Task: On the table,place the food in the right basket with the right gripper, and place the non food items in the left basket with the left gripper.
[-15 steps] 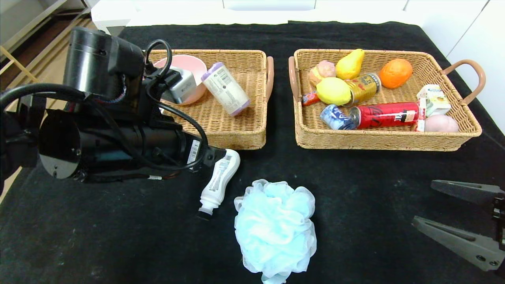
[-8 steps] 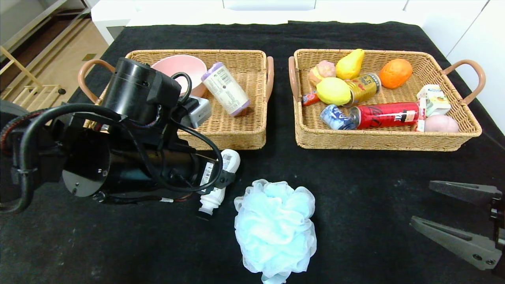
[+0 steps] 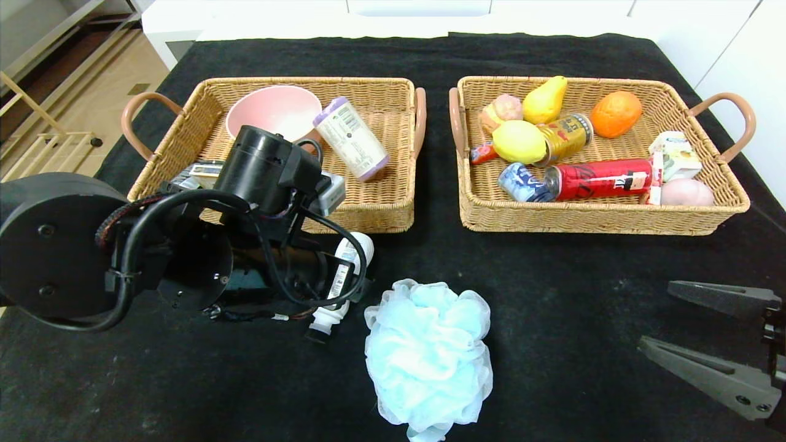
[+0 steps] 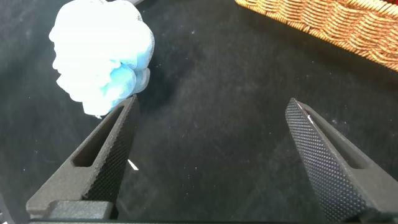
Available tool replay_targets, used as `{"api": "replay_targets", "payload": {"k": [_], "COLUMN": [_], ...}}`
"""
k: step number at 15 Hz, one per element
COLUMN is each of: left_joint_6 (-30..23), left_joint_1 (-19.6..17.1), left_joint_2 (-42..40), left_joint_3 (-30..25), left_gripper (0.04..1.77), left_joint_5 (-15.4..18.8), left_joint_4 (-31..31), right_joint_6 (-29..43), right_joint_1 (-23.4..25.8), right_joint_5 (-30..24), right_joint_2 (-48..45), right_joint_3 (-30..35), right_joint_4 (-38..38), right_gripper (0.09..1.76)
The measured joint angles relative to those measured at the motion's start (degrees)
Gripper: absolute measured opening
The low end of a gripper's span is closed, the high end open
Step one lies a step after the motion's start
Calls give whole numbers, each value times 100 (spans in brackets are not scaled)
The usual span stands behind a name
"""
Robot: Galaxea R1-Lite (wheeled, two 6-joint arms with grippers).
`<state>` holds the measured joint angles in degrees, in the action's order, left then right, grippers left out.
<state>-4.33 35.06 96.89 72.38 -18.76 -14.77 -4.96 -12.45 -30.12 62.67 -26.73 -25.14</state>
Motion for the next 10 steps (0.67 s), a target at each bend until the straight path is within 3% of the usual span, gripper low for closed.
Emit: {"api": "replay_targets", "payload": {"k": [9, 10], "left_joint_6": [-16, -22], "left_joint_1": [29, 29], "left_joint_2": [143, 149], "left_joint_3": [-33, -46], "left_gripper": [172, 152], "left_joint_5": [-33, -33], "left_joint_4": [85, 89], "right_joint_6": [0, -2], "right_joint_1": [27, 24], "right_joint_5": [9, 9], "right_joint_2": [44, 55], "right_joint_3": [-16, -16], "right_joint_4": [-11, -11], "right_gripper": [171, 171]}}
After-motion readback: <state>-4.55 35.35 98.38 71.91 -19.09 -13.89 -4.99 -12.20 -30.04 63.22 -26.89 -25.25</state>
